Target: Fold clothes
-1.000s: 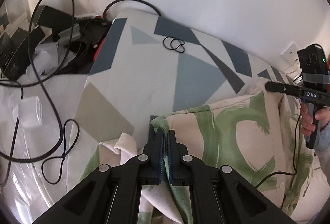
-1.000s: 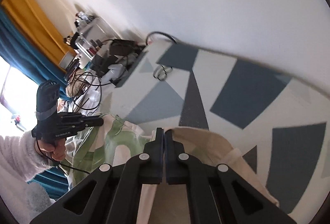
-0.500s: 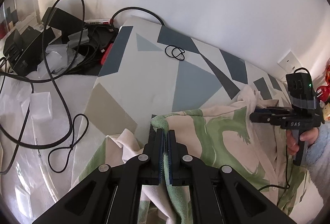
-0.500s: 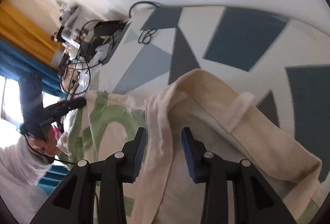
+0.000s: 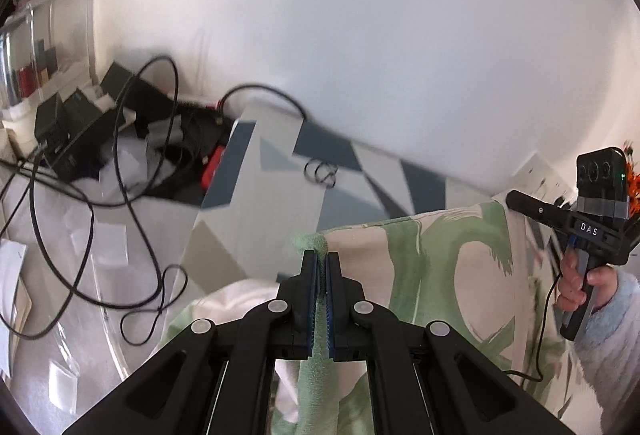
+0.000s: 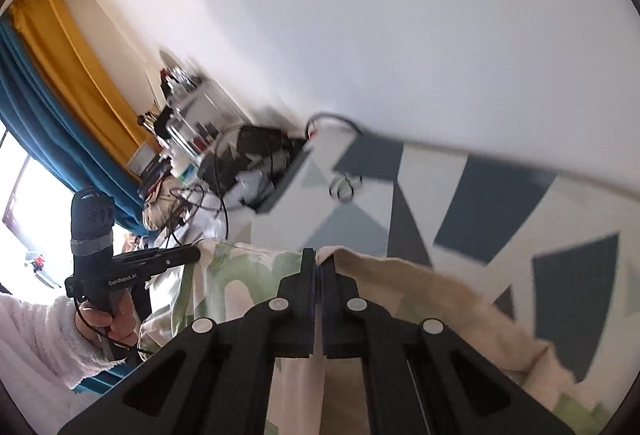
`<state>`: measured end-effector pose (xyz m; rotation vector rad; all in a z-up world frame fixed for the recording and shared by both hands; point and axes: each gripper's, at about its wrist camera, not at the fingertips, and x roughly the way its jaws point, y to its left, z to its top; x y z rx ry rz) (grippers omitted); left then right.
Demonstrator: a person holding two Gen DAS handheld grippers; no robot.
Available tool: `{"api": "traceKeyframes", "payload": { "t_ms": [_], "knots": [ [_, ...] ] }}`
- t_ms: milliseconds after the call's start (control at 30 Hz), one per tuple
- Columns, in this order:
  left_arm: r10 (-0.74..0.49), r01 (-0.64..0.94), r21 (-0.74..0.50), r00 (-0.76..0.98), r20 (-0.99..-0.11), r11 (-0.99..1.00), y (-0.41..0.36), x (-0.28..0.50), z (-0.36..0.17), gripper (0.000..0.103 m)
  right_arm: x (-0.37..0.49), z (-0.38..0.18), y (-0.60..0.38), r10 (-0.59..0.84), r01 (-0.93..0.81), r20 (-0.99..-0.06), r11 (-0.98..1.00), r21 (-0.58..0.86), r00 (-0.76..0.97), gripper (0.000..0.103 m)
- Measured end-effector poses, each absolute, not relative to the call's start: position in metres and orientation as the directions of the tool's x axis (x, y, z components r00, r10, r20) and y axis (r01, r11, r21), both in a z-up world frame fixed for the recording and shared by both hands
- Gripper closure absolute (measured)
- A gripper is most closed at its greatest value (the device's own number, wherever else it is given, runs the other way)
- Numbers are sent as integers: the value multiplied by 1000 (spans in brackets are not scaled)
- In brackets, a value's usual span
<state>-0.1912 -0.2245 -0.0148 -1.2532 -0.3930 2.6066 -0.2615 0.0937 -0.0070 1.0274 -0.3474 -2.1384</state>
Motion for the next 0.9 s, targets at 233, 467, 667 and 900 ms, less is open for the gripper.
{"api": "traceKeyframes", "payload": {
  "t_ms": [233,467,667,900],
  "knots": [
    [247,-63,-266,-618,-746,-962,-217,-234,-26,100,-289,3,91,-625,441,-617,-778,447,-478,103],
    [150,57,-215,-542,-827,-975,-233,-285,-73,103,-338,-60,89,-477,333,-765,-873,356,-433,103],
    [232,-35,-240,-418,-878,-970,-228,-263,-84,101,-352,-91,96,-449,274,-810,-890,365,-377,102],
    [343,-147,-312,-316,-885,-939,-229,-245,-79,69,-319,-61,111,-525,355,-735,-846,398,-428,48]
  ]
}}
